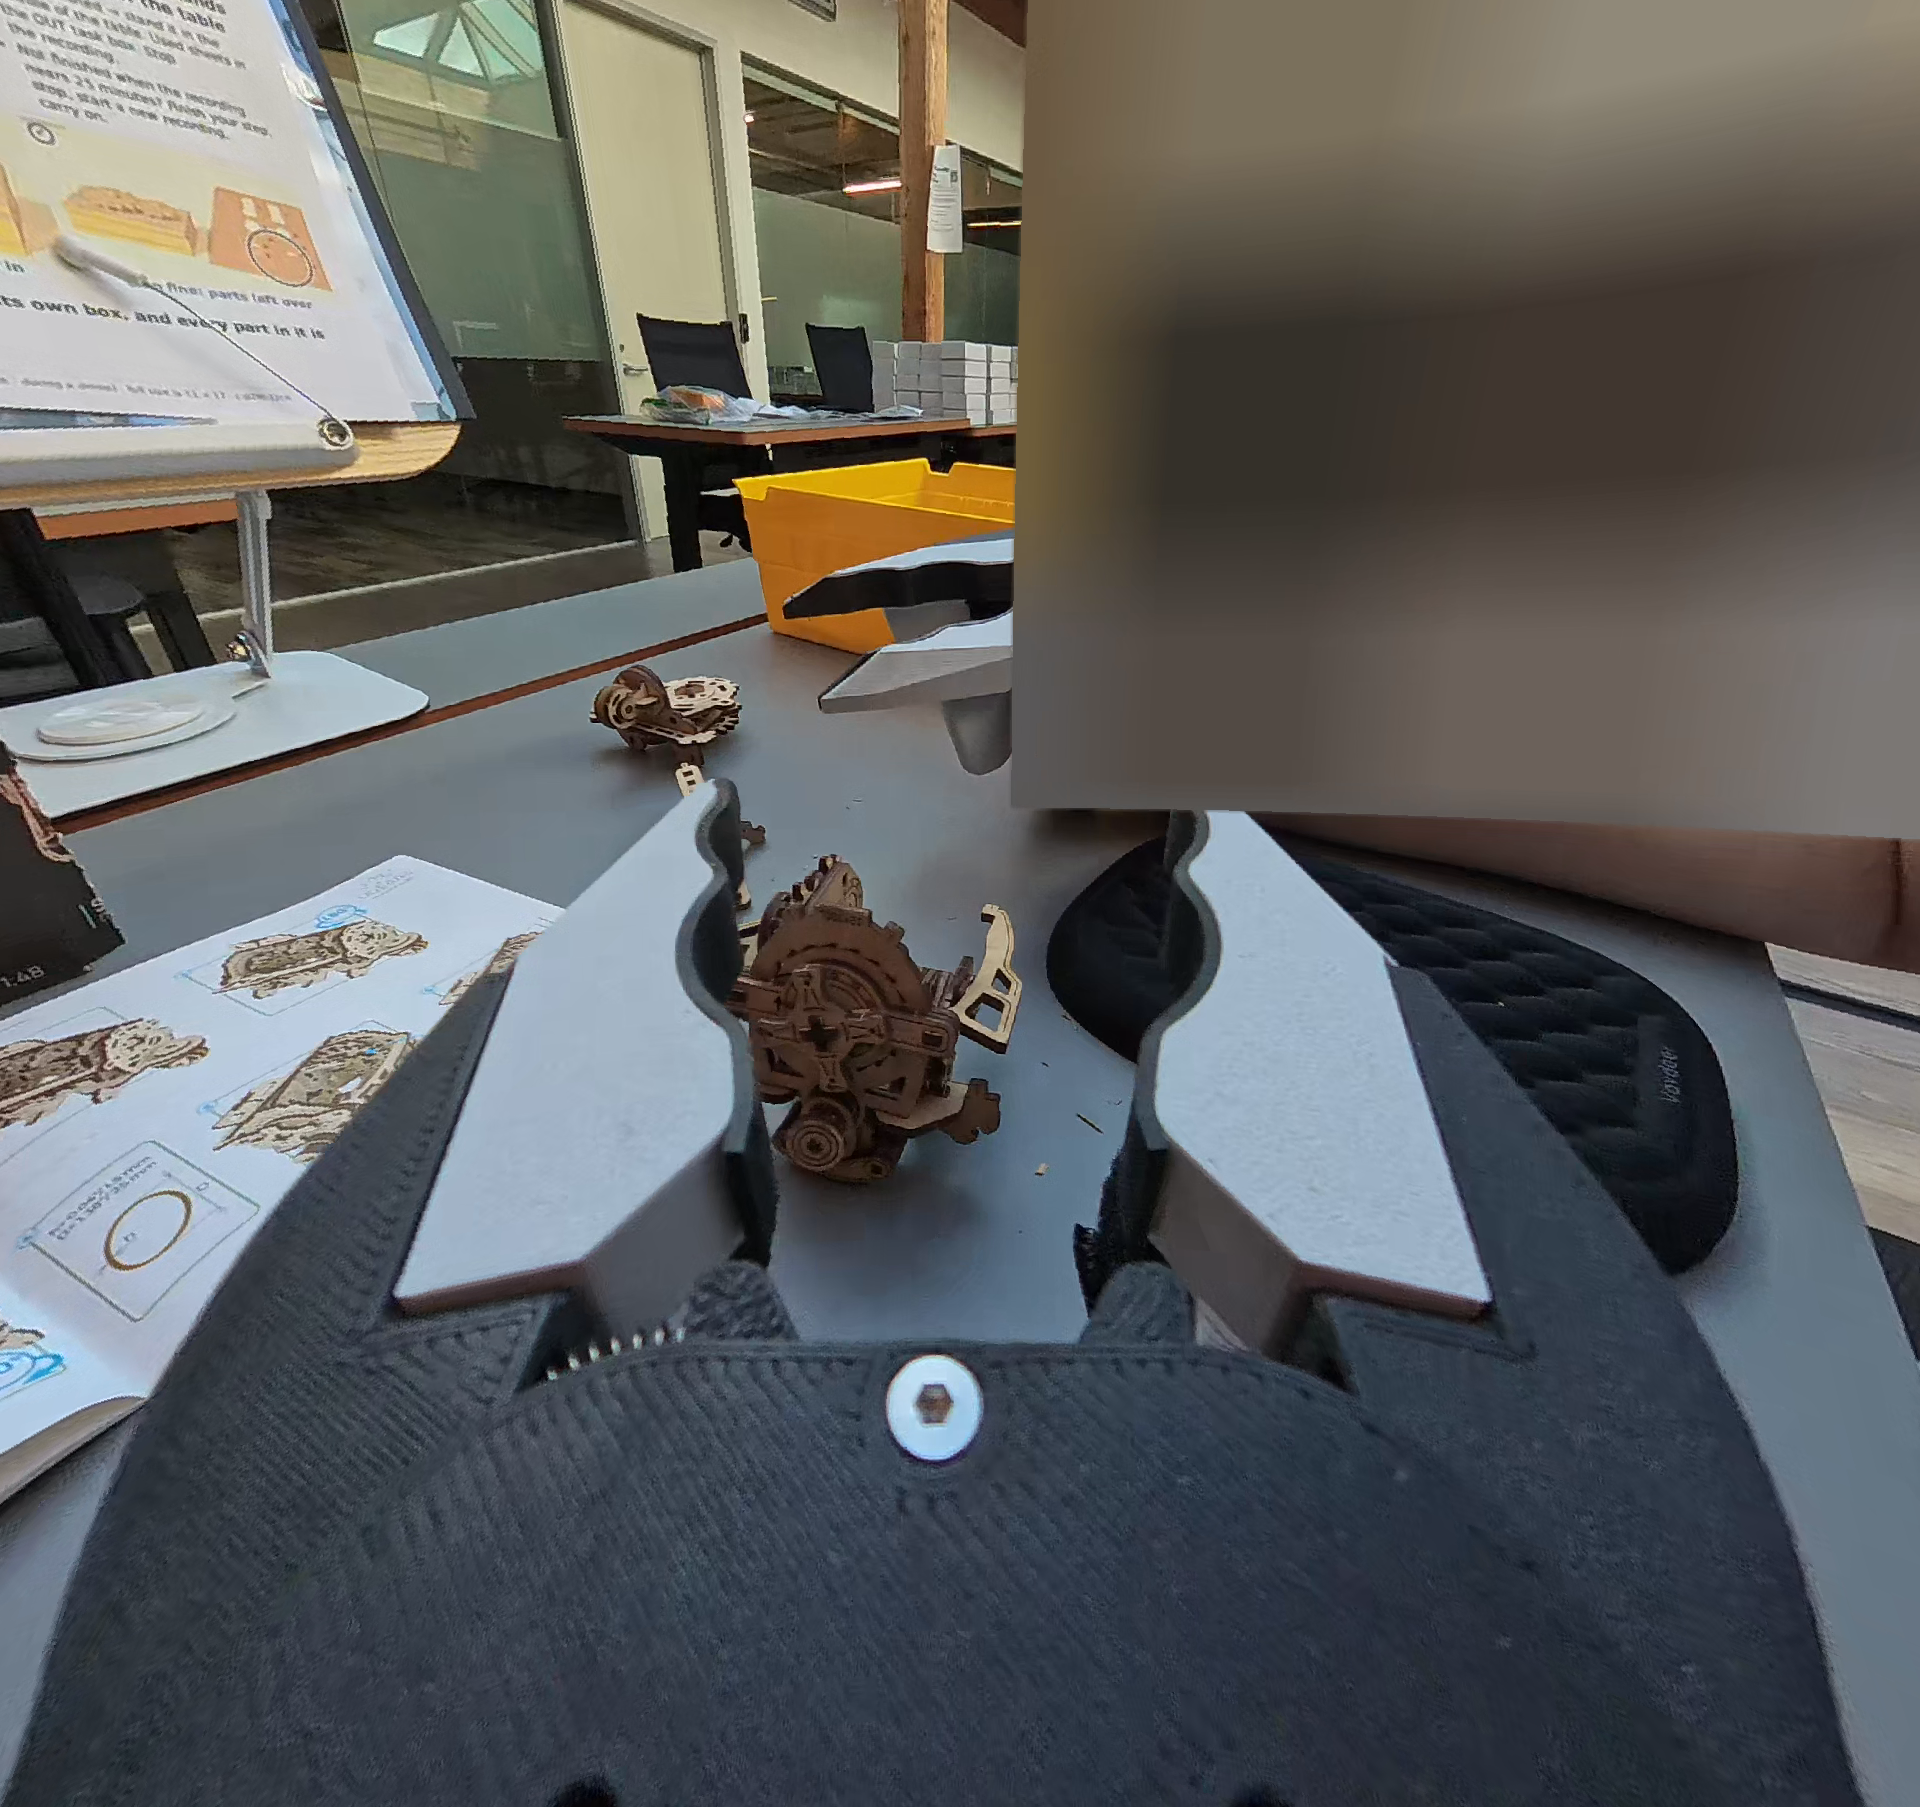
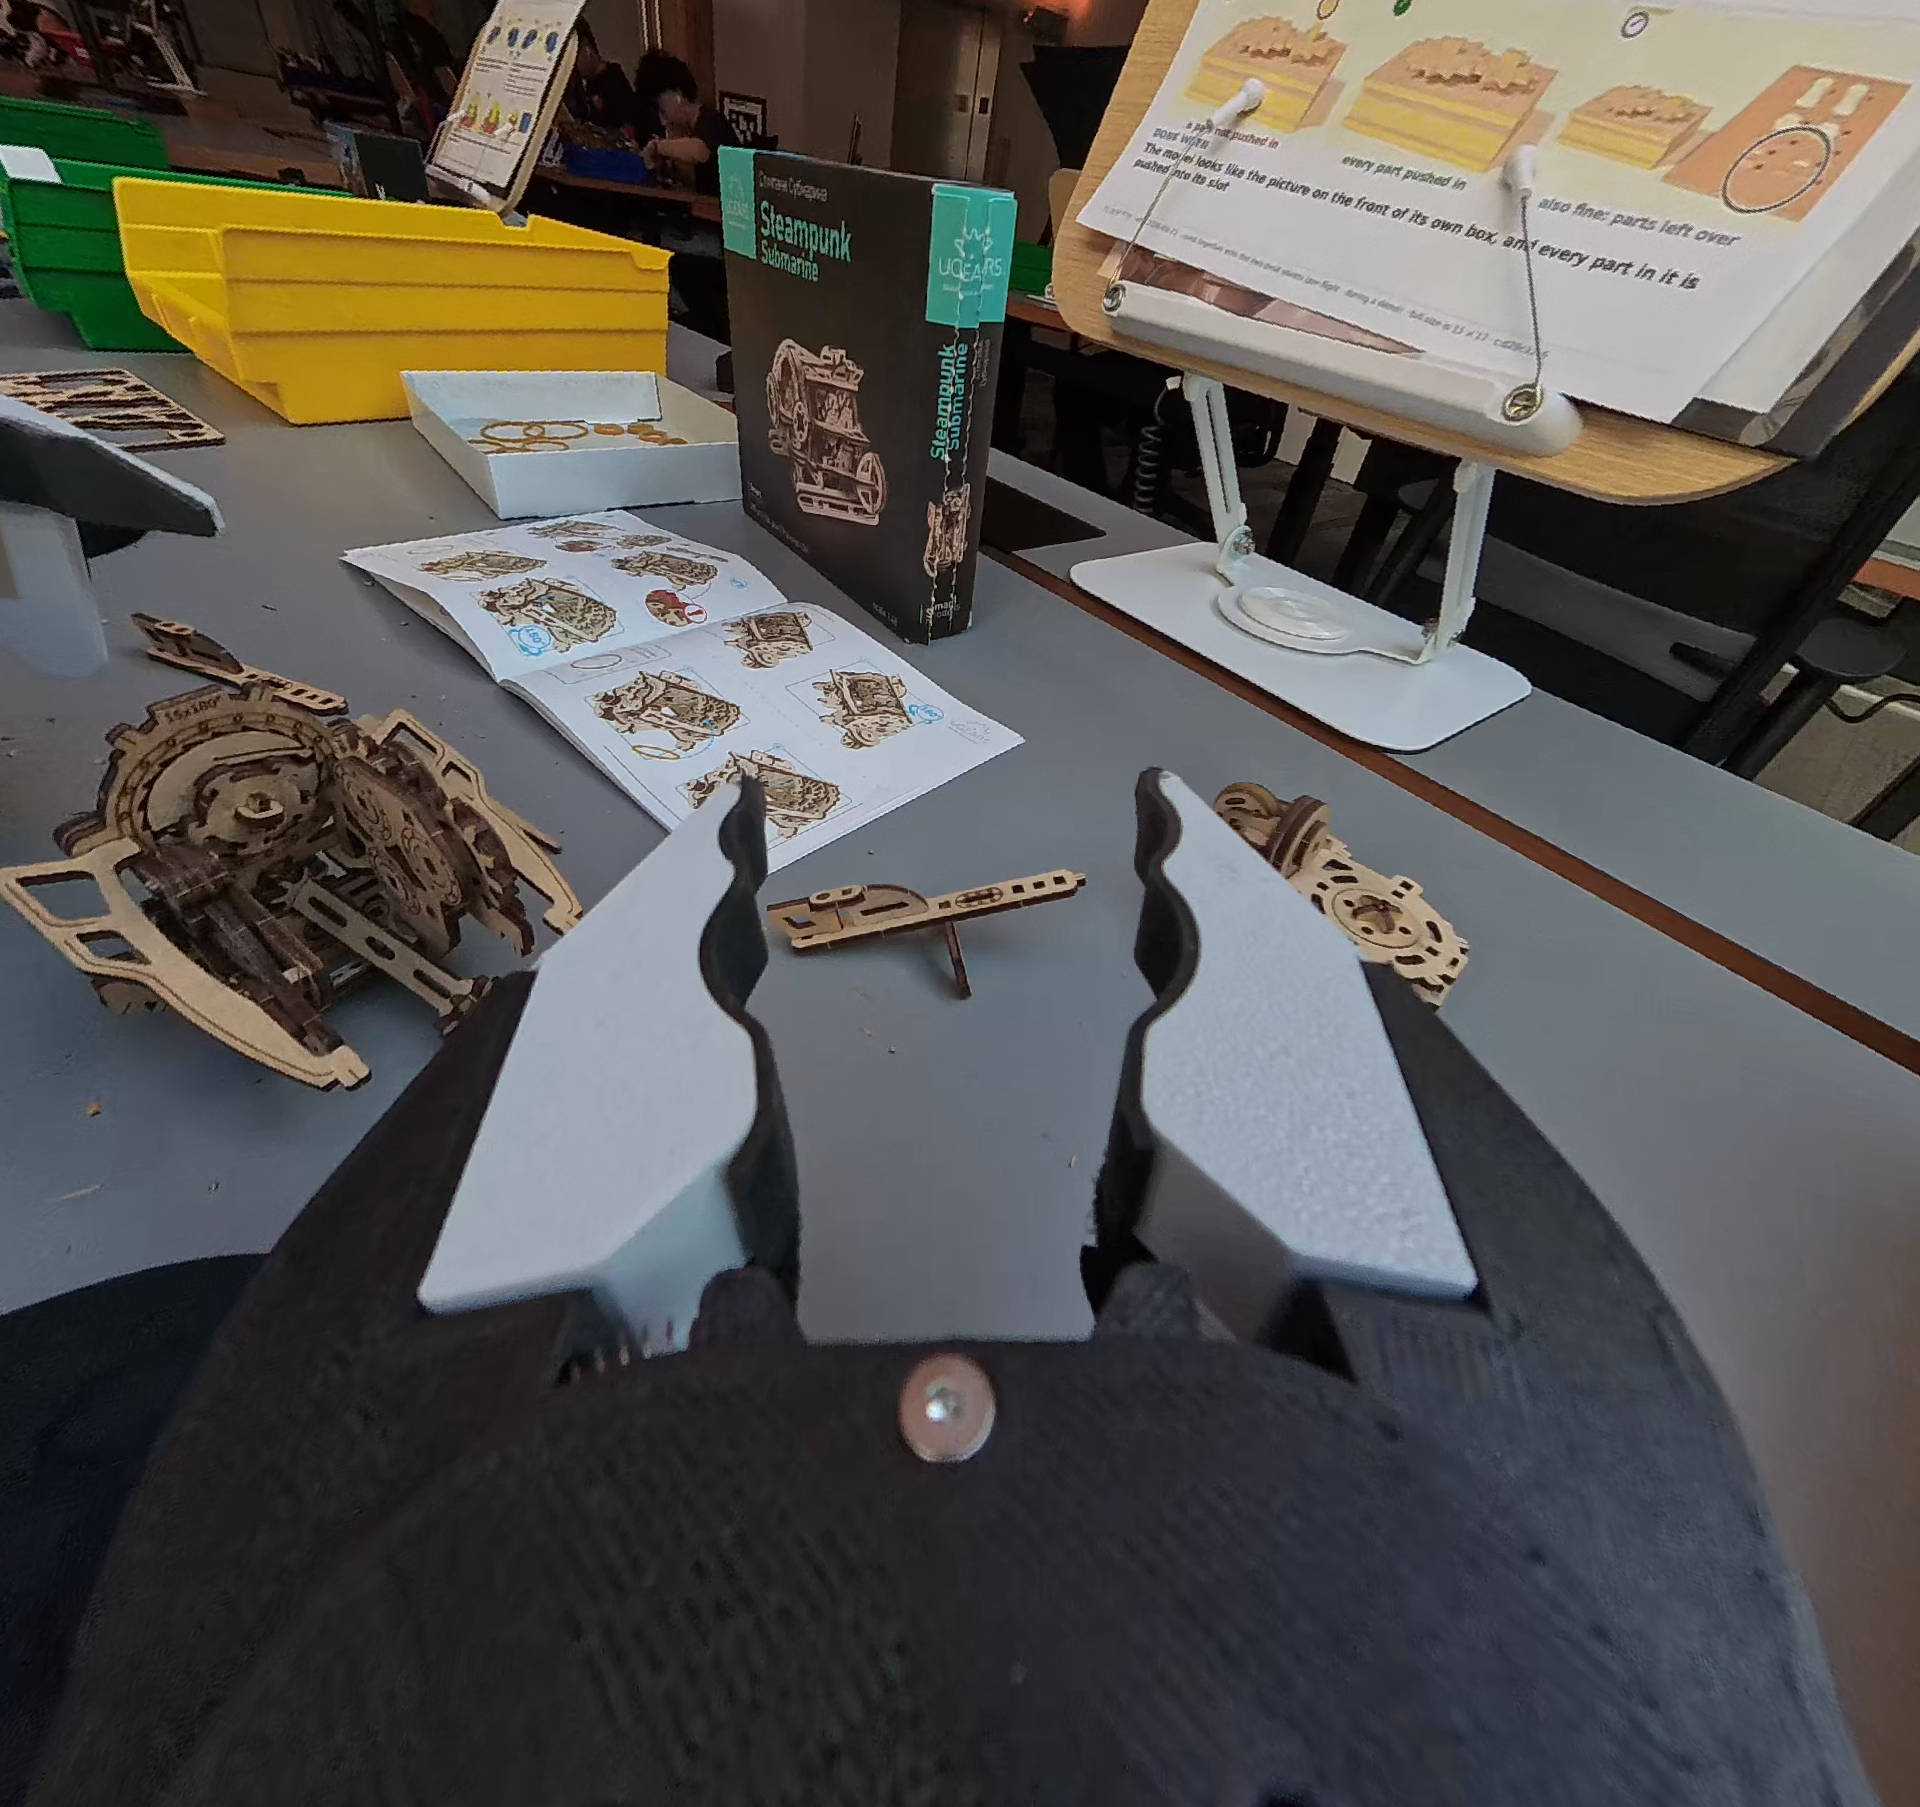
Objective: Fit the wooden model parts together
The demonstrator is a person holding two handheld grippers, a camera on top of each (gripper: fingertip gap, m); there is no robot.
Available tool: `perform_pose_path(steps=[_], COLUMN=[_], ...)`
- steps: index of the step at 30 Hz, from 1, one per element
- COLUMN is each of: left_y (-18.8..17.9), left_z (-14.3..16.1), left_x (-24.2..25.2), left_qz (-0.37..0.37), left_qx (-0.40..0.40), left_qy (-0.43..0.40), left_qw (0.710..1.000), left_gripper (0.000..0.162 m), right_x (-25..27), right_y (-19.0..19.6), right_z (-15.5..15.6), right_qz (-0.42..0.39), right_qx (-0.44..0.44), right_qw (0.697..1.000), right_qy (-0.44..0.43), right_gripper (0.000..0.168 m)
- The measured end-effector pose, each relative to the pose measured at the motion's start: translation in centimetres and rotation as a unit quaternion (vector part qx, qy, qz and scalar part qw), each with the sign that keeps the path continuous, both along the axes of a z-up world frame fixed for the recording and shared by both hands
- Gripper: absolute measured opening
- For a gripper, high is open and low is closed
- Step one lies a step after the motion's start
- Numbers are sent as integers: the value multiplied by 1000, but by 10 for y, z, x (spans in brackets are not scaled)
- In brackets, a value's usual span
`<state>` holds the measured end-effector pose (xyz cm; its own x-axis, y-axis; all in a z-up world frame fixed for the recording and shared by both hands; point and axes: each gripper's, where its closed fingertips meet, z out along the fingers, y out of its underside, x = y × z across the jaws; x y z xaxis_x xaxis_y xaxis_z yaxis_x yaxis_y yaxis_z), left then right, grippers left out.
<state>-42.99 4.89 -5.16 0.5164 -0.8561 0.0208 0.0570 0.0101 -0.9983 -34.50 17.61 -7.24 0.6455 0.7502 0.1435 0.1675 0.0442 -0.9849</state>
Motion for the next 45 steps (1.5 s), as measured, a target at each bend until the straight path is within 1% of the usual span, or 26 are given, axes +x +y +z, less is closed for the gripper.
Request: perform_pose_path(steps=[4,6,9,12,13,14,15,16,17,19,21,22,23,27,34,40,45], left_y=[-1,-5,-17,-27,-28,-29,-30,-33,-34,-31,-29,-29,-29,-29,-25,-22,-16], left_z=[2,4,5,5,5,4,3,2,0,0,0,0,0,1,2,11,7], left_x=[-3,-3,-1,1,2,2,3,4,5,4,3,2,2,2,-1,-9,-10], left_qz=[1,0,-15,-25,-25,-26,-31,-40,-46,-40,-41,-45,-49,-51,-48,-58,-48], left_qx=[-2,4,10,25,31,35,37,37,36,34,32,29,27,29,16,1,-8], left_qy=[-9,-11,-9,-1,2,5,7,11,15,15,13,11,8,7,-4,-52,-42], left_qw=[1000,1000,1000,999,999,999,999,998,998,998,999,999,998,998,999,997,998], left_gripper=[76,74,68,62,61,56,47,35,28,25,13,5,1,0,0,0,0], right_x=[0,1,3,5,6,6,8,9,8,9,12,12,10,5,6,6,4], right_y=[-1,1,4,4,3,3,2,2,-1,-6,-5,-6,-7,-8,-6,-3,-4], right_z=[1,0,-1,1,1,2,2,3,4,5,5,3,1,-12,-17,-28,-33], right_qz=[-1,-5,-13,-9,-8,-7,-9,-9,-3,-3,-19,-19,-16,-11,-14,-14,-16], right_qx=[2,-3,-13,-15,-15,-11,-6,3,14,40,62,66,70,68,65,55,67], right_qw=[1000,1000,1000,1000,1000,1000,1000,1000,1000,999,996,994,993,988,986,982,975], right_qy=[3,4,9,18,20,19,14,5,-5,-34,-66,-82,-96,-138,-152,-181,-211], right_gripper=[72,77,90,90,87,82,76,66,53,24,4,0,0,0,0,0,0])
